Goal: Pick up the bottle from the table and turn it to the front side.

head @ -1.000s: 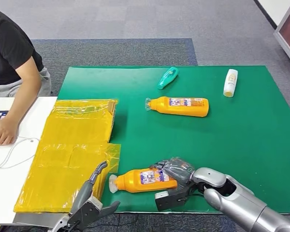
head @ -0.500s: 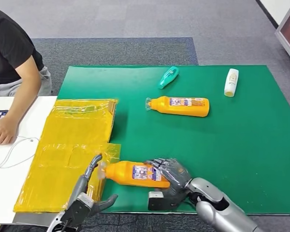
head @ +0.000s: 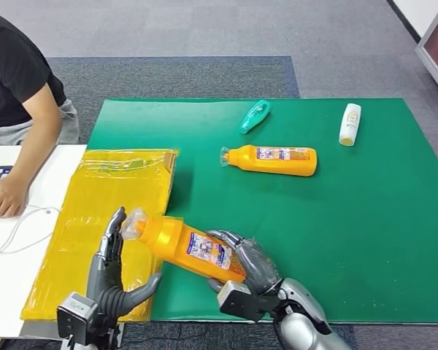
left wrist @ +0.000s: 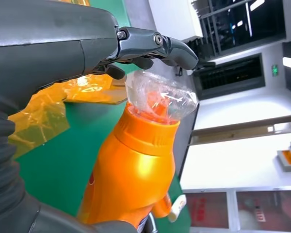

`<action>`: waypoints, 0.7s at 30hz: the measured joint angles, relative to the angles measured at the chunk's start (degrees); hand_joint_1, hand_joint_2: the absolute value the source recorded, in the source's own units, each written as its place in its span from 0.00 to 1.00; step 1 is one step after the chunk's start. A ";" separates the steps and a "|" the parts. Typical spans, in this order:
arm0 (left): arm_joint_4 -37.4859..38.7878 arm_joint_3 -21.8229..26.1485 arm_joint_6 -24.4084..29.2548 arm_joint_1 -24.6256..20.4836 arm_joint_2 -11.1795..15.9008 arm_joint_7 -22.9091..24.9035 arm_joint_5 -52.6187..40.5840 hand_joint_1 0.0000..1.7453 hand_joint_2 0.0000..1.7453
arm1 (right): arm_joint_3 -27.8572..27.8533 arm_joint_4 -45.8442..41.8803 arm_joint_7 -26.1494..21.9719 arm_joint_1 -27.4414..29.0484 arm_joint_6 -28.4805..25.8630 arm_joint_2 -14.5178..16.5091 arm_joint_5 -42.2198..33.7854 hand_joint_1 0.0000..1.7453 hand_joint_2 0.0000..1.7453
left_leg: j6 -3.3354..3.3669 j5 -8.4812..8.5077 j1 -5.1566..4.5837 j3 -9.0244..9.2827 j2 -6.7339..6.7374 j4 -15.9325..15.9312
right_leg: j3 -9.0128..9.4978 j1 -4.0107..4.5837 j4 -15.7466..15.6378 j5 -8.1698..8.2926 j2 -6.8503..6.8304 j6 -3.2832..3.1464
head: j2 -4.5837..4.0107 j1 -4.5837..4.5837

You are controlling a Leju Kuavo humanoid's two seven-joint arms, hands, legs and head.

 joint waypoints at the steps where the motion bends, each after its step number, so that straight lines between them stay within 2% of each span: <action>1: -0.25 0.00 0.29 0.11 -0.05 -0.24 0.18 0.00 1.00 | -0.08 -0.12 -0.06 0.23 -0.19 0.16 -0.07 0.99 1.00 | 0.00 0.00 0.00 0.00 0.00 0.00 | 0.00 0.00 0.00 0.00 0.00 0.00 | 0.00 0.00; 7: -2.30 -0.06 4.00 0.81 -0.55 -2.30 -1.04 0.00 1.00 | -0.77 -0.50 0.08 1.44 -2.21 0.80 -0.14 0.87 1.00 | 0.00 0.00 0.00 0.00 0.00 0.00 | -0.01 0.00 0.00 0.00 0.00 0.00 | 0.00 0.00; 12: -5.88 -1.88 7.41 1.92 -0.52 -3.11 -2.94 0.00 1.00 | -2.23 -0.73 0.62 2.63 -4.36 1.31 0.07 0.89 1.00 | 0.01 -0.04 0.00 -0.01 0.00 0.00 | -0.02 0.00 0.00 -0.02 0.00 0.01 | 0.00 0.00; 17: -6.30 -2.25 7.86 2.05 -0.50 -3.10 -3.24 0.00 1.00 | -2.48 -0.81 0.62 2.82 -4.46 1.40 0.04 0.89 1.00 | 0.02 -0.05 0.00 -0.01 0.00 0.00 | -0.01 -0.01 0.00 -0.02 0.00 0.02 | 0.00 0.00; 21: -6.81 -3.85 7.25 1.96 -1.25 -3.03 6.18 0.00 1.00 | -3.01 -4.96 -0.58 4.64 -2.61 2.89 -6.12 0.83 1.00 | 0.01 -0.05 0.00 0.00 0.01 0.00 | -0.03 0.00 0.00 -0.03 0.01 0.01 | 0.00 -0.01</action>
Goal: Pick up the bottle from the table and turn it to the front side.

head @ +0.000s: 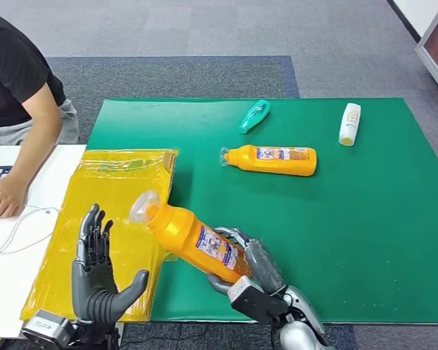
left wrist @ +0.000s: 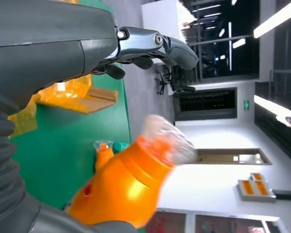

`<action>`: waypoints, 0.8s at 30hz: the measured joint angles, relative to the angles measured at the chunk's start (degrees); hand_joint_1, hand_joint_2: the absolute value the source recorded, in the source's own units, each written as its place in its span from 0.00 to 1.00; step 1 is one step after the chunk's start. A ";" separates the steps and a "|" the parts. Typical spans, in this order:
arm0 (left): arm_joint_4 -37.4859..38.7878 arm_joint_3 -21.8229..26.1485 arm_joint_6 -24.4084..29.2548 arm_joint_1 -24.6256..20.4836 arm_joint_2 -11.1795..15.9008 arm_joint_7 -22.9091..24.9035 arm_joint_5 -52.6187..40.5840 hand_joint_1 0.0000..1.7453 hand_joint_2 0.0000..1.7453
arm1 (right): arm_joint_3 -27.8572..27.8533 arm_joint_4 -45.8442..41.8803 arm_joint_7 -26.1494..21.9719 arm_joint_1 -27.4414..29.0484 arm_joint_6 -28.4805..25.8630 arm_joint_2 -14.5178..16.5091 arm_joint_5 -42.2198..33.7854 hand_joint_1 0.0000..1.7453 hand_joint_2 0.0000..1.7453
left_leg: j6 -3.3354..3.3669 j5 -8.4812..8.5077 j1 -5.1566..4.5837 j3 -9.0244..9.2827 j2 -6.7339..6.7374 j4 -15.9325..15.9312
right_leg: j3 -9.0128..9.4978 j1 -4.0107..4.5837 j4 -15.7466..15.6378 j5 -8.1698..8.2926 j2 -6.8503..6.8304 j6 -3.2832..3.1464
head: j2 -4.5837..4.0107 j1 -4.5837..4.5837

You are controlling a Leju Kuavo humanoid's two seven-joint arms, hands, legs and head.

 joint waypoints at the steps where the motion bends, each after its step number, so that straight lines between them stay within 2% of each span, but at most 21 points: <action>1: 0.01 0.00 -0.26 -0.06 -0.27 -0.05 0.95 0.00 1.00 | 0.00 -0.80 -0.02 0.04 0.41 0.09 -0.78 0.82 1.00 | 0.00 0.00 0.00 0.00 0.00 0.00 | 0.00 0.00 0.00 0.00 0.00 0.00 | 0.00 0.01; 11: 0.87 0.14 -2.96 -1.25 -2.53 -0.11 7.69 0.00 1.00 | 0.14 -6.96 0.06 0.33 3.38 0.29 -6.48 0.87 1.00 | 0.02 -0.02 -0.01 0.00 0.00 0.01 | 0.01 -0.01 0.00 0.00 0.00 0.01 | 0.00 0.01; 24: 3.76 0.28 -9.78 -4.54 -3.93 1.49 11.11 0.00 1.00 | 4.32 -5.06 0.10 -3.04 4.83 0.52 -5.93 0.82 1.00 | 0.00 0.01 0.00 0.00 0.00 0.01 | 0.01 0.00 0.00 0.00 0.00 0.00 | 0.00 0.01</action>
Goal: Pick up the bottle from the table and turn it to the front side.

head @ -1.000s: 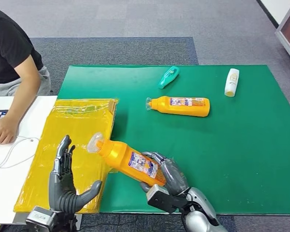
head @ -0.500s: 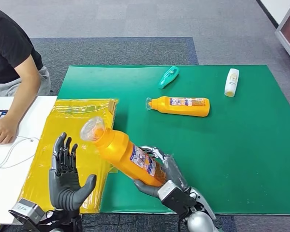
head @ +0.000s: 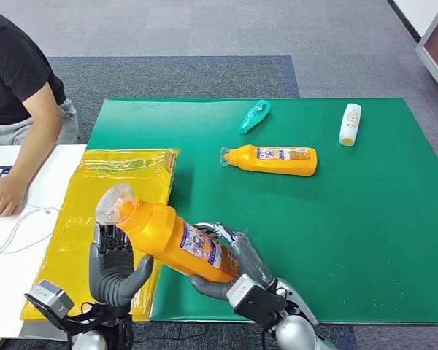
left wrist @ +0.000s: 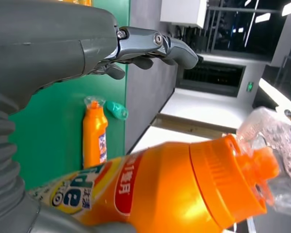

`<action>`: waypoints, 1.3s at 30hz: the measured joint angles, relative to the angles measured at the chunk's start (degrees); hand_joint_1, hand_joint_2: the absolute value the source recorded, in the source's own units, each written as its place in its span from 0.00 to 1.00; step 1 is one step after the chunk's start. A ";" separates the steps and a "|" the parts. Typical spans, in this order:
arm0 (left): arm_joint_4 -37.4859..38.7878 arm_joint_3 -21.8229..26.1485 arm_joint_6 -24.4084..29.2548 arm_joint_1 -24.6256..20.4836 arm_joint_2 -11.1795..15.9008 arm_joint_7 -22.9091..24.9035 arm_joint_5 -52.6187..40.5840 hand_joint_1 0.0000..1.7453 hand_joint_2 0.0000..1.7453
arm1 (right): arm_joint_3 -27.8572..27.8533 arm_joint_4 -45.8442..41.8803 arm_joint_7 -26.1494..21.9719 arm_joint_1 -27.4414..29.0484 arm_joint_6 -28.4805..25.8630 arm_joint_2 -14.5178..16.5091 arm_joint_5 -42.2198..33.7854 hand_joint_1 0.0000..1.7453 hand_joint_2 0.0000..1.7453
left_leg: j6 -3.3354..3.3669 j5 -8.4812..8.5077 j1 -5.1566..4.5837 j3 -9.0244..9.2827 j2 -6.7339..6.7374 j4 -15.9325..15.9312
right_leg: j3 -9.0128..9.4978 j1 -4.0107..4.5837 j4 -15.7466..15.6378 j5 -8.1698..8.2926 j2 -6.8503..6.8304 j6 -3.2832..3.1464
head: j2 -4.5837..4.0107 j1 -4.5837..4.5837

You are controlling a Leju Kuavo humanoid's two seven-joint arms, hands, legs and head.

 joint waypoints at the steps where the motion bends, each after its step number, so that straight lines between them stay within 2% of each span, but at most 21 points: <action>1: 0.14 -0.05 -0.97 -0.25 0.01 0.53 0.05 0.00 1.00 | 0.39 0.63 0.01 -0.38 -0.39 0.03 0.72 0.82 1.00 | 0.00 0.00 0.00 0.00 0.00 0.00 | 0.00 0.00 0.00 0.00 0.00 0.00 | 0.00 0.01; 8: 1.20 -1.19 -7.12 -1.75 0.27 4.80 1.87 0.00 1.00 | 2.10 5.55 -0.69 -1.89 -1.89 0.47 3.43 0.73 1.00 | 0.01 -0.01 0.00 -0.02 0.00 0.00 | -0.01 0.00 0.00 0.00 0.00 0.00 | 0.00 0.00; 12: 1.72 -1.22 -8.25 -2.06 0.47 6.14 2.98 0.00 1.00 | 2.11 7.25 -1.08 -2.42 -1.91 0.84 3.30 0.79 1.00 | 0.01 -0.01 0.00 -0.01 0.00 0.00 | -0.01 0.00 0.00 0.00 0.00 0.00 | 0.00 0.00; 20: 2.22 -1.32 -9.64 -2.11 1.04 8.08 4.47 0.00 1.00 | 2.06 9.40 -1.20 -2.66 -1.94 1.53 2.62 0.83 1.00 | 0.01 -0.01 0.00 -0.02 0.00 0.00 | -0.01 0.00 0.00 -0.01 0.00 0.00 | 0.00 0.00; 21: 2.28 -1.32 -9.67 -2.12 1.08 8.23 4.58 0.21 1.00 | 2.05 9.52 -1.22 -2.67 -1.93 1.60 2.53 0.83 1.00 | 0.01 -0.01 0.00 -0.02 0.00 0.00 | -0.01 0.00 0.00 -0.01 0.00 0.00 | 0.00 0.00; 24: 2.56 -1.34 -9.85 -2.18 1.14 9.48 5.72 0.96 1.00 | 2.04 9.62 -1.59 -2.70 -1.72 1.69 1.49 0.83 1.00 | 0.01 -0.01 0.00 -0.02 0.00 0.00 | -0.01 0.00 0.00 -0.01 0.00 0.00 | 0.00 0.00; 25: 2.76 -1.36 -10.03 -2.19 1.14 10.20 6.51 1.00 1.00 | 2.05 9.59 -1.80 -2.70 -1.55 1.73 0.95 0.84 1.00 | 0.01 -0.01 0.00 -0.01 0.00 0.00 | -0.01 0.00 0.00 -0.01 0.00 0.00 | 0.00 -0.01; 39: 4.70 -1.44 -11.31 -4.12 0.73 13.02 12.52 1.00 1.00 | 2.16 6.22 -2.14 -2.14 0.73 1.78 -3.43 0.83 1.00 | 0.01 -0.01 0.00 -0.02 -0.01 0.00 | 0.00 0.00 0.00 0.00 -0.01 0.00 | 0.00 -0.01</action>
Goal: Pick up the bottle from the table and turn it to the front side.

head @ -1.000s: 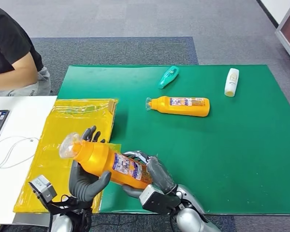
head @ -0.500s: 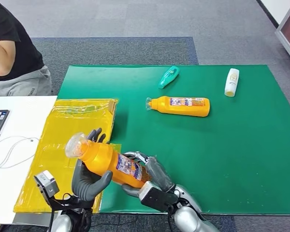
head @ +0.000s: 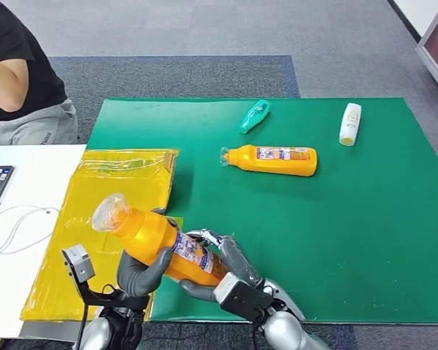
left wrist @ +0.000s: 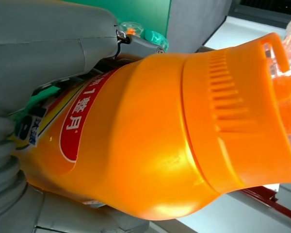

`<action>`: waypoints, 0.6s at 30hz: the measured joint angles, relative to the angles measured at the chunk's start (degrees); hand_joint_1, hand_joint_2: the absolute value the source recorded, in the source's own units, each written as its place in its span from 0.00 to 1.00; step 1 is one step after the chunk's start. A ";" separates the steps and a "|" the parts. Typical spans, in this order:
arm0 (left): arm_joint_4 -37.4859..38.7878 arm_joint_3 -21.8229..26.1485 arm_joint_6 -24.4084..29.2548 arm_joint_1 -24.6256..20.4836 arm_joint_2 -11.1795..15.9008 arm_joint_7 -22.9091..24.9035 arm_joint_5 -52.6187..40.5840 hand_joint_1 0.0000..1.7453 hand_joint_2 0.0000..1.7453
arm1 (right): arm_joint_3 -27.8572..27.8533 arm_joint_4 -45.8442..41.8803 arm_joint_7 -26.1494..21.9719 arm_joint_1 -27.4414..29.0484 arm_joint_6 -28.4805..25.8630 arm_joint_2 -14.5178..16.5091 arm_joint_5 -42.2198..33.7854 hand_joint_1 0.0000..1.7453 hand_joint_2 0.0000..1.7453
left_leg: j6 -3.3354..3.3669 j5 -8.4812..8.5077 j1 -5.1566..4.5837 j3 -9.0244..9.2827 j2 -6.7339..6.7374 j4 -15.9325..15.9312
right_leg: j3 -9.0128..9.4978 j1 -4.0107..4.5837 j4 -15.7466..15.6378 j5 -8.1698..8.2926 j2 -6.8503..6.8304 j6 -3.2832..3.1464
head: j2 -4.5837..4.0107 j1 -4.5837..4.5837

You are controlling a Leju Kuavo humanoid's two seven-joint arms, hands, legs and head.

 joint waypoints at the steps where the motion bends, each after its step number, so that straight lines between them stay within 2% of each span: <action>1: 0.09 0.00 -0.01 -0.22 -0.03 0.00 0.00 1.00 1.00 | 0.01 -0.21 0.02 0.05 0.03 -0.01 -0.07 0.83 1.00 | 0.00 0.00 0.00 0.00 0.00 0.00 | 0.00 0.00 0.00 0.00 0.00 0.00 | 0.00 0.00; 9: 0.38 -0.03 -0.06 -0.91 -0.25 -0.43 -0.59 1.00 1.00 | 0.11 -0.87 0.06 0.09 0.04 -0.04 -0.20 0.89 1.00 | 0.00 0.00 0.00 0.00 0.00 0.00 | 0.00 0.00 0.00 0.00 0.00 0.00 | 0.00 0.01; 12: 0.38 -0.08 0.03 -1.19 -0.24 -1.38 -2.59 1.00 1.00 | 0.23 -1.22 0.05 0.04 0.04 -0.11 -0.23 0.85 1.00 | 0.00 0.00 0.00 0.00 0.00 0.00 | 0.00 0.00 0.00 0.00 0.00 0.00 | 0.00 0.01; 16: 0.34 -0.15 0.48 -1.55 -0.09 -2.23 -4.71 1.00 1.00 | 0.34 -1.49 -0.04 0.01 0.20 -0.27 -0.40 0.04 1.00 | 0.00 0.00 0.00 0.00 0.00 0.00 | 0.00 0.00 0.00 0.00 0.00 0.00 | 0.00 0.00; 17: 0.30 -0.13 0.73 -1.61 0.01 -2.36 -5.05 1.00 1.00 | 0.37 -1.56 -0.05 0.02 0.23 -0.34 -0.57 0.00 1.00 | 0.00 0.00 0.00 0.00 0.00 0.00 | 0.00 0.00 0.00 0.00 0.00 0.00 | 0.00 0.00; 18: 0.24 -0.08 1.05 -1.64 0.14 -2.45 -5.41 1.00 1.00 | 0.39 -1.64 -0.09 0.06 0.25 -0.44 -0.85 0.00 1.00 | 0.00 0.00 0.00 0.00 0.00 0.00 | 0.00 0.00 0.00 0.00 0.00 0.00 | 0.00 0.01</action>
